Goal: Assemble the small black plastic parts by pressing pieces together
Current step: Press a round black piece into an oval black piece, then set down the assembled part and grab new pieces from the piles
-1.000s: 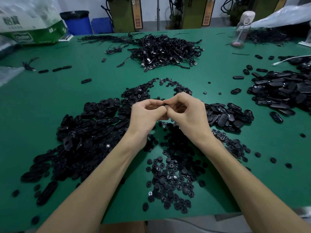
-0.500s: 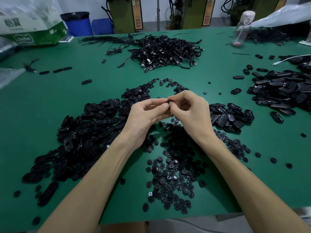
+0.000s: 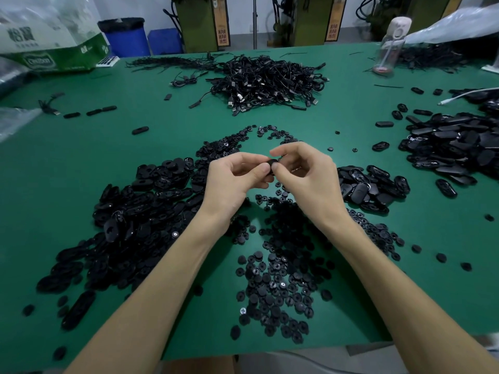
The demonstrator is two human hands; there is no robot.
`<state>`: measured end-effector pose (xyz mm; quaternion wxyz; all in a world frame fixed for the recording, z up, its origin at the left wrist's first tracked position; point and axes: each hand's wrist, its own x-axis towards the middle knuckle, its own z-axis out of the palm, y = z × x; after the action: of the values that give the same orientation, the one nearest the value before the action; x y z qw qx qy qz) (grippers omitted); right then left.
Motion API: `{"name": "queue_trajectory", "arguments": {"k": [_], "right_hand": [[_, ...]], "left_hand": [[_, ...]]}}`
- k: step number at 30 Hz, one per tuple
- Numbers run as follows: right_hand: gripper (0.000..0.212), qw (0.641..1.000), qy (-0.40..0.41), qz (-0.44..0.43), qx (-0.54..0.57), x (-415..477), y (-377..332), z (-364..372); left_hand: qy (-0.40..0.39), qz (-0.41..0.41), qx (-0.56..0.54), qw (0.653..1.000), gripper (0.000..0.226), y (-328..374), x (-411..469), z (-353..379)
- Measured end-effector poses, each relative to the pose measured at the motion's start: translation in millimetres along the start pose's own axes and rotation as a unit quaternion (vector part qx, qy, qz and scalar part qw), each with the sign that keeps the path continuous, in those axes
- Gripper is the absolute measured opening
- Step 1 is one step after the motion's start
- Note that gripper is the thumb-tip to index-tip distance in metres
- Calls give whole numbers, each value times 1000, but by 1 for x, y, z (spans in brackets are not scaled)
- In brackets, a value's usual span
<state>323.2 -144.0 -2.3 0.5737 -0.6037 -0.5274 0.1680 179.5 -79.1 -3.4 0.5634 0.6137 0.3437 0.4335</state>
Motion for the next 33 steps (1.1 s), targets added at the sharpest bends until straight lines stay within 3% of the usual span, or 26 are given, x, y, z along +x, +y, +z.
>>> {"name": "queue_trajectory", "arguments": {"k": [8, 11, 13, 17, 19, 21, 27, 30, 33], "right_hand": [[14, 1000, 4, -19, 1, -2, -1, 2], [13, 998, 36, -23, -39, -1, -1, 1], [13, 993, 76, -25, -92, 2, 0, -4], [19, 959, 116, 14, -256, 8, 8, -16], [22, 943, 111, 48, -310, 9, 12, -20], [26, 932, 97, 75, -341, 9, 15, -23], [31, 905, 81, 107, -404, 10, 22, -29], [29, 910, 72, 76, -401, 10, 21, -25], [25, 926, 21, 17, -377, 8, 17, -15]], "left_hand": [[9, 14, 11, 1000, 14, 1, 0, -2], [22, 51, 116, 992, 13, 2, 2, -4], [58, 89, 259, 960, 15, 3, 4, -10], [165, 59, 538, 824, 26, 1, 11, -39], [178, 15, 602, 779, 24, -1, 14, -50], [163, -21, 626, 763, 25, -2, 15, -54], [147, -34, 614, 775, 20, -4, 16, -52], [160, -14, 594, 788, 16, -3, 15, -49], [165, 29, 502, 848, 9, -4, 14, -43]]}}
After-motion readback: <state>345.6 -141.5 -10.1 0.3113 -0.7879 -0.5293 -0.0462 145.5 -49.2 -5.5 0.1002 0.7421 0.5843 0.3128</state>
